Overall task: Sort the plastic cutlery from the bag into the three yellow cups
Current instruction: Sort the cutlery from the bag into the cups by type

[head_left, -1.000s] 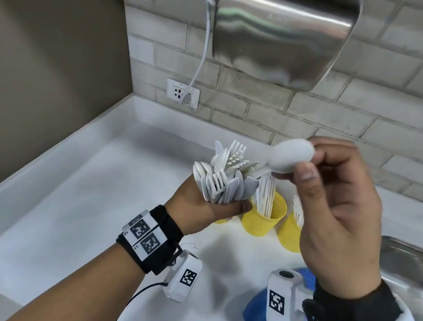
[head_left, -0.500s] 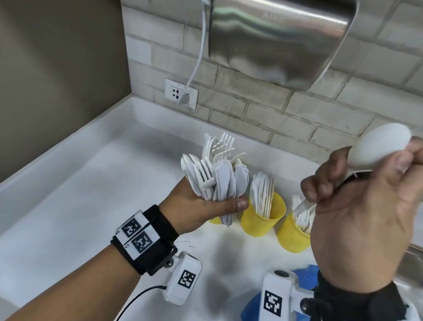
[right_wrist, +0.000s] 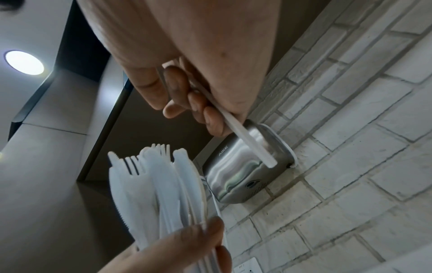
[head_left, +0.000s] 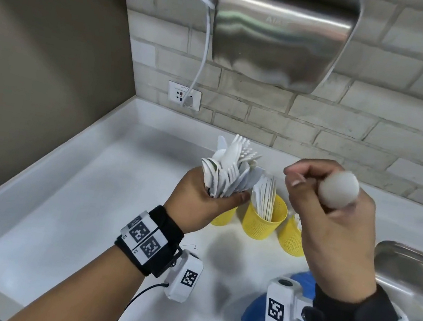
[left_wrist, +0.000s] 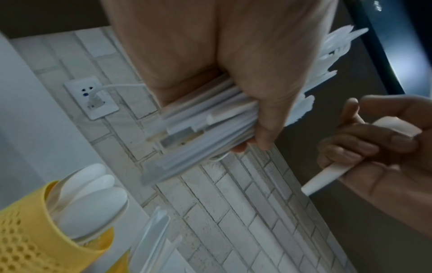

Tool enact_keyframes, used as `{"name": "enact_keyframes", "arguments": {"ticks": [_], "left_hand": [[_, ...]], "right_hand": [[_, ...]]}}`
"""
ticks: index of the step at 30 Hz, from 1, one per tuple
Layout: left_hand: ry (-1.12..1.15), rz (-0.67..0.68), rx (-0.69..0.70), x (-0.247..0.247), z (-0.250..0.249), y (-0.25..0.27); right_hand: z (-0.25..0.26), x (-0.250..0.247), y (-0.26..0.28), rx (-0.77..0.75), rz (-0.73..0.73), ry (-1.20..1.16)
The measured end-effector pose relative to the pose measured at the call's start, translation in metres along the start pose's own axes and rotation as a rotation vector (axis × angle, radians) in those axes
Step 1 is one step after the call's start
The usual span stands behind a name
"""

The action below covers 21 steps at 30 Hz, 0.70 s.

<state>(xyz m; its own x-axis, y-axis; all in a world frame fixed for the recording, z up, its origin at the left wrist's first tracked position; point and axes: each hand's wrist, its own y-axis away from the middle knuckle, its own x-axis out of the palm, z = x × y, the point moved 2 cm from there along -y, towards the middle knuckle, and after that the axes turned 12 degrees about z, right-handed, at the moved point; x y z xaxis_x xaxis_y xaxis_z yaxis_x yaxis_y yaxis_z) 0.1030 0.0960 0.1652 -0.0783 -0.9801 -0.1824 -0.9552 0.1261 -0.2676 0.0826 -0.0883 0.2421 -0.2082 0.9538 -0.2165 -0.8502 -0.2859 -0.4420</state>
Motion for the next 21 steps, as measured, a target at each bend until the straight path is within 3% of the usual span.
{"name": "enact_keyframes", "arguments": {"ticks": [8,11,15,21], "left_hand": [[-0.252,-0.077,0.052,0.004,-0.001,0.002],[-0.288,-0.093,0.091,0.004,-0.004,0.004],[-0.354,-0.135,0.097,-0.001,-0.001,0.003],[-0.443,-0.185,0.028,-0.007,0.014,-0.001]], "right_hand": [[-0.014,0.006,0.001,0.053,0.033,-0.097],[-0.018,0.002,-0.004,0.153,0.042,-0.088],[-0.021,-0.003,-0.011,0.268,0.097,-0.304],[-0.007,0.001,-0.016,0.229,0.125,-0.175]]}}
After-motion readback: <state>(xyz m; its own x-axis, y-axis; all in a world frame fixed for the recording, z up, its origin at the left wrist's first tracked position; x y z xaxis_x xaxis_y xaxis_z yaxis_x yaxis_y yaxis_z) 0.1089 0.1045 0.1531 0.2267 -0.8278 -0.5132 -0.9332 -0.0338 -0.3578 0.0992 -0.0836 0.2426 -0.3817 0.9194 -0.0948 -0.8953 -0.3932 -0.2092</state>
